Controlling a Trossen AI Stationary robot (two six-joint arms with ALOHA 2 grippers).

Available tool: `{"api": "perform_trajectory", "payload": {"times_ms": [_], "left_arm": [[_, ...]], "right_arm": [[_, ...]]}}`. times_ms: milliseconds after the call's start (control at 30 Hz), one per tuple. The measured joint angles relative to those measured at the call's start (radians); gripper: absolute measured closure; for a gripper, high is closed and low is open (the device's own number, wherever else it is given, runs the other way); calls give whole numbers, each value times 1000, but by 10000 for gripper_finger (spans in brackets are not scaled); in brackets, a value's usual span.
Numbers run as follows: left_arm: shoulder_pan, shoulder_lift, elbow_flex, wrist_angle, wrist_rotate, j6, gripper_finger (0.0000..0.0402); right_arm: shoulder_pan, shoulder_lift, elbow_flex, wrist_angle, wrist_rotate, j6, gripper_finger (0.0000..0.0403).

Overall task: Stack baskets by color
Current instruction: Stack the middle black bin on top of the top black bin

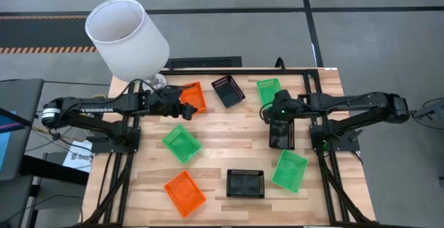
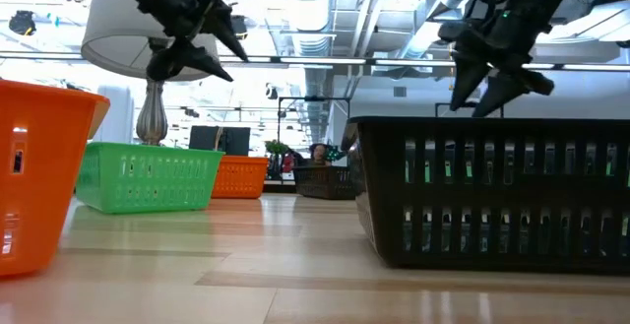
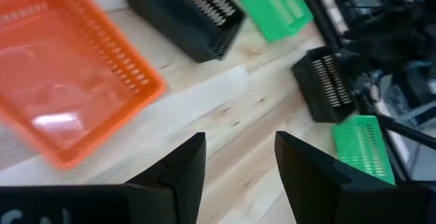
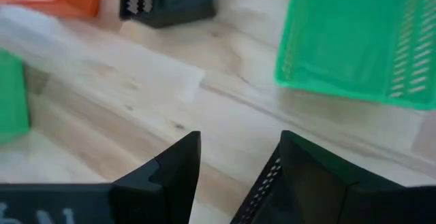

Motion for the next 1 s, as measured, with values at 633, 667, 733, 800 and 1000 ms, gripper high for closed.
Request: {"api": "perform_trajectory", "payload": {"times_ms": [633, 667, 733, 800, 1000], "left_arm": [[-61, 188, 29, 327, 96, -40, 239], [-61, 192, 36, 330, 103, -40, 239], [-61, 193, 46, 329, 107, -39, 239], [-61, 197, 56, 331, 107, -28, 239], [-61, 196, 66, 324, 97, -14, 239]], "right_arm": [[82, 2, 0, -376, -122, 306, 234], [97, 2, 0, -376, -121, 317, 237], [120, 2, 0, -375, -121, 339, 242], [136, 14, -5, -370, -120, 356, 247], [185, 104, -24, -355, -123, 368, 259]]}}
